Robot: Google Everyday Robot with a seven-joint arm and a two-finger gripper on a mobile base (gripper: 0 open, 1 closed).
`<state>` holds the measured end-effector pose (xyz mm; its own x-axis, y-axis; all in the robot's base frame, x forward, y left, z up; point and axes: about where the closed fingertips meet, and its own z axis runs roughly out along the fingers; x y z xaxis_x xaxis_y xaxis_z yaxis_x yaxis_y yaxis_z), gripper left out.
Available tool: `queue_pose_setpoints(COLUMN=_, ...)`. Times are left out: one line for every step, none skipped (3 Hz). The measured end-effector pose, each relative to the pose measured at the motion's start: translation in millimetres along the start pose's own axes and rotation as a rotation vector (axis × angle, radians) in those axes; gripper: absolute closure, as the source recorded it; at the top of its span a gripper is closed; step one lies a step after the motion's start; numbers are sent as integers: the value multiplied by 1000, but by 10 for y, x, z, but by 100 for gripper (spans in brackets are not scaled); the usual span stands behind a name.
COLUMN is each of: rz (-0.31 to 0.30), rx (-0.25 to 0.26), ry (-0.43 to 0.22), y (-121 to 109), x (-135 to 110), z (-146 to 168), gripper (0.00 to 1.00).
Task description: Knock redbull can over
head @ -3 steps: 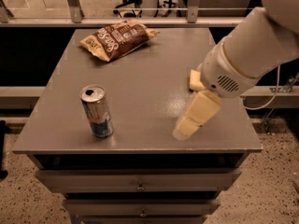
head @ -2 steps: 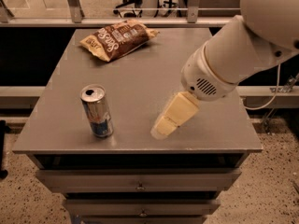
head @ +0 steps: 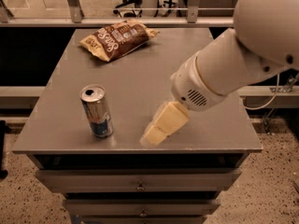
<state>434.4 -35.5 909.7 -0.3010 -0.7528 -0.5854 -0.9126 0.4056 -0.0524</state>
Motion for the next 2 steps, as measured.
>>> queue_pose_setpoints(rz=-18, rx=-42, ry=-91, y=229, x=-222, z=224, gripper=0)
queue_pose_setpoints(rz=-18, rx=-56, ry=-169, y=393, x=-382, z=414, gripper=0)
